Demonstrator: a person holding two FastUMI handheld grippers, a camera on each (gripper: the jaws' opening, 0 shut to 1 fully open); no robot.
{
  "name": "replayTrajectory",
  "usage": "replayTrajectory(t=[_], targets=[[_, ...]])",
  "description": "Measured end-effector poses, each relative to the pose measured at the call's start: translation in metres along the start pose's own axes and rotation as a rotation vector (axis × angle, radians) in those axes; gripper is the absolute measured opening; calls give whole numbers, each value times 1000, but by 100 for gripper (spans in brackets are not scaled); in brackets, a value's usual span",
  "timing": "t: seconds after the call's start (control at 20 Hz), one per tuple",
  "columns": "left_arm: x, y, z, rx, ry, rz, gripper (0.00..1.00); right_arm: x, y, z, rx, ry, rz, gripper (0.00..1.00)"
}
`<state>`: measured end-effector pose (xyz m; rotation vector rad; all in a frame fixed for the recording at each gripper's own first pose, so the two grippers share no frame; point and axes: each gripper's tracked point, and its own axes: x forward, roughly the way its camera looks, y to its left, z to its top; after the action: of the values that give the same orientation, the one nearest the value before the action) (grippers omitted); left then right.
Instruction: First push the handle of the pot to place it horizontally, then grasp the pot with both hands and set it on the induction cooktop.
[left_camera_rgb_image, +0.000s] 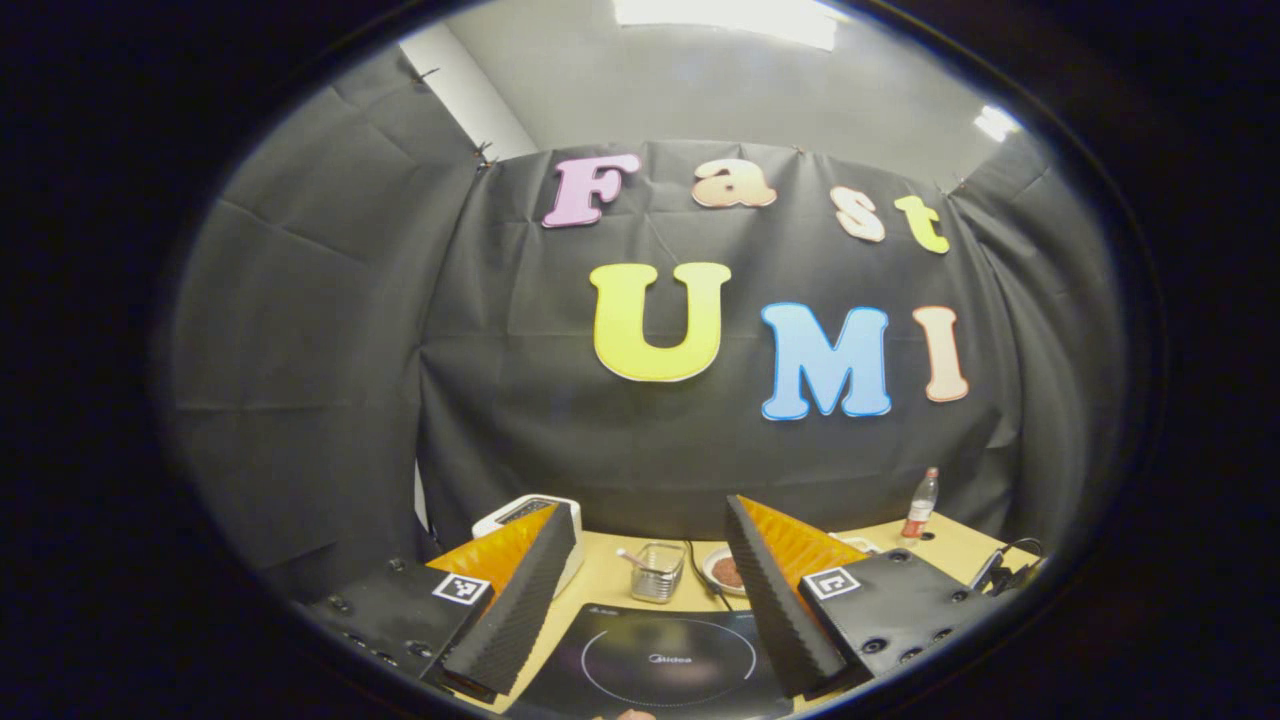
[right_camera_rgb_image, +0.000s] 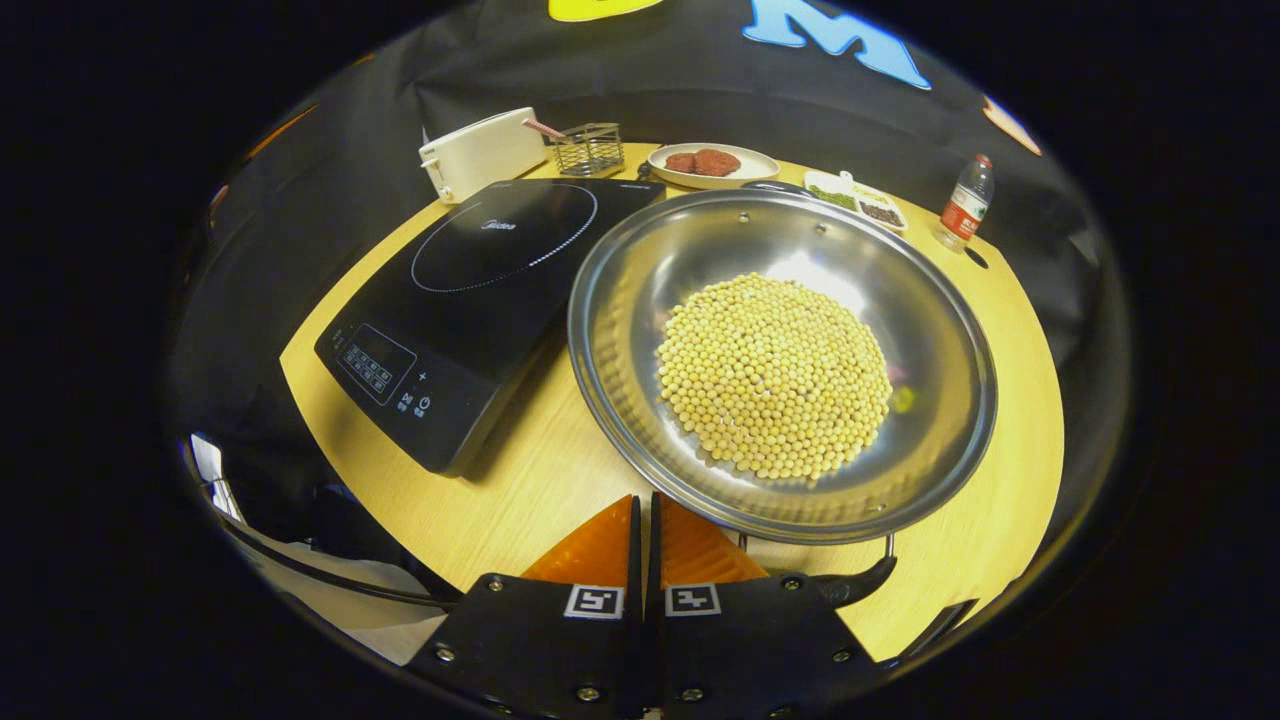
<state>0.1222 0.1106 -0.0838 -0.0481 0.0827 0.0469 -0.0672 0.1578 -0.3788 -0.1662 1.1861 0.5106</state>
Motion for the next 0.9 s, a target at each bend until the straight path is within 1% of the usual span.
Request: replayTrajectory(t=[0.05, 0.1, 0.15, 0.2, 0.25, 0.3, 0.4, 0.45, 0.5, 0.6, 0.65, 0.7, 0.75, 0.8, 0.9], targets=[[1, -4, -1, 2, 3, -4, 98, -1, -4, -1, 4, 5, -4, 1], [1, -9, 0, 3, 8, -6, 94, -3, -7, -4, 10, 13, -9, 1], [2, -13, -3, 4, 13, -8, 94, -5, -10, -5, 19, 23, -9, 1], [3, -18, -2, 3, 12, -9, 98, -7, -13, -7, 29, 28, -5, 1], [4, -24, 0, 1, 12, -10, 98, -8, -16, -7, 38, 33, -2, 1], [4, -29, -1, -2, 12, -12, 100, -10, -21, -8, 46, 37, -5, 1], [7, -41, -1, -3, 15, -15, 100, -12, -31, -9, 53, 44, -14, 1], [7, -46, 0, -1, 16, -16, 98, -13, -35, -8, 53, 45, -16, 1], [9, -51, 0, 2, 17, -17, 94, -14, -41, -10, 54, 48, -24, 1], [9, -61, -2, 4, 18, -21, 94, -15, -53, -12, 47, 59, -47, 1], [9, -65, -1, 5, 18, -22, 98, -16, -58, -13, 43, 66, -53, 1], [10, -70, -1, 7, 20, -22, 100, -17, -62, -15, 41, 68, -58, 1], [11, -74, -1, 9, 20, -22, 100, -17, -69, -16, 34, 73, -67, 1], [13, -79, -1, 8, 18, -22, 98, -18, -74, -18, 26, 77, -78, 1], [15, -87, -1, 6, 18, -22, 98, -19, -86, -20, 9, 85, -101, 1]])
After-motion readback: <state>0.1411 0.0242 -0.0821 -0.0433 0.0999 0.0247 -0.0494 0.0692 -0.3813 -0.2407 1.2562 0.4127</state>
